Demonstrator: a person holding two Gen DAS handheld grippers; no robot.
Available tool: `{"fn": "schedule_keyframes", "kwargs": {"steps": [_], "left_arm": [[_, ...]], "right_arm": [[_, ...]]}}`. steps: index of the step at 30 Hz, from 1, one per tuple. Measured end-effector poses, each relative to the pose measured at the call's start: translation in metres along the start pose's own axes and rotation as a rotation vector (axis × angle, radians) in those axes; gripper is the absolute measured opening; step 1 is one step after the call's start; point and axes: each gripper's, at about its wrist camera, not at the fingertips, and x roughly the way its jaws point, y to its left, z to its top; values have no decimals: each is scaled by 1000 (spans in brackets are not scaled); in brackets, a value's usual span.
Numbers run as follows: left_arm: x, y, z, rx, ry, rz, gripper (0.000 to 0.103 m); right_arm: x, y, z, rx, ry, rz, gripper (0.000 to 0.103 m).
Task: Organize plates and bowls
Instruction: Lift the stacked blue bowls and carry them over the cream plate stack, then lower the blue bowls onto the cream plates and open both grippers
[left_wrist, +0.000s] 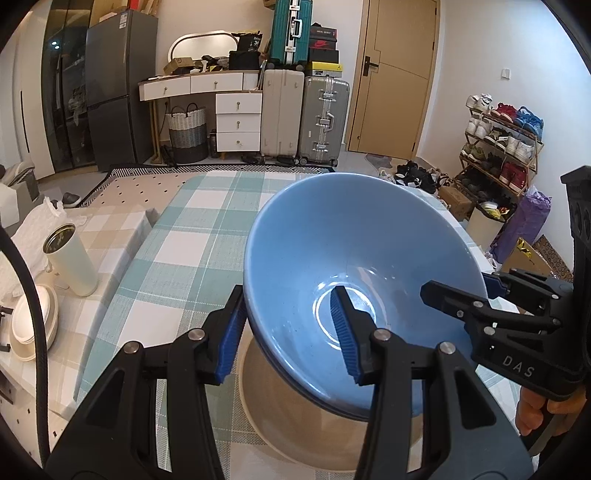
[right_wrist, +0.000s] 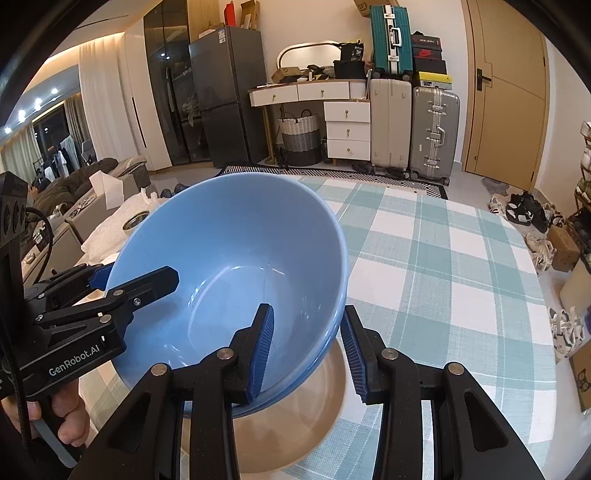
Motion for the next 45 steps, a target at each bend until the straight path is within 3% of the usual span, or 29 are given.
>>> {"fn": "schedule_keyframes", "kwargs": {"steps": [15,45], "left_arm": [[49,5,-13,11,60,1,43],[81,22,-14,-18,101,-35,43]], "right_arm": [[19,-6,-11,12,38,-5,38],[28,-6,-6,4,49,-29,39]]}}
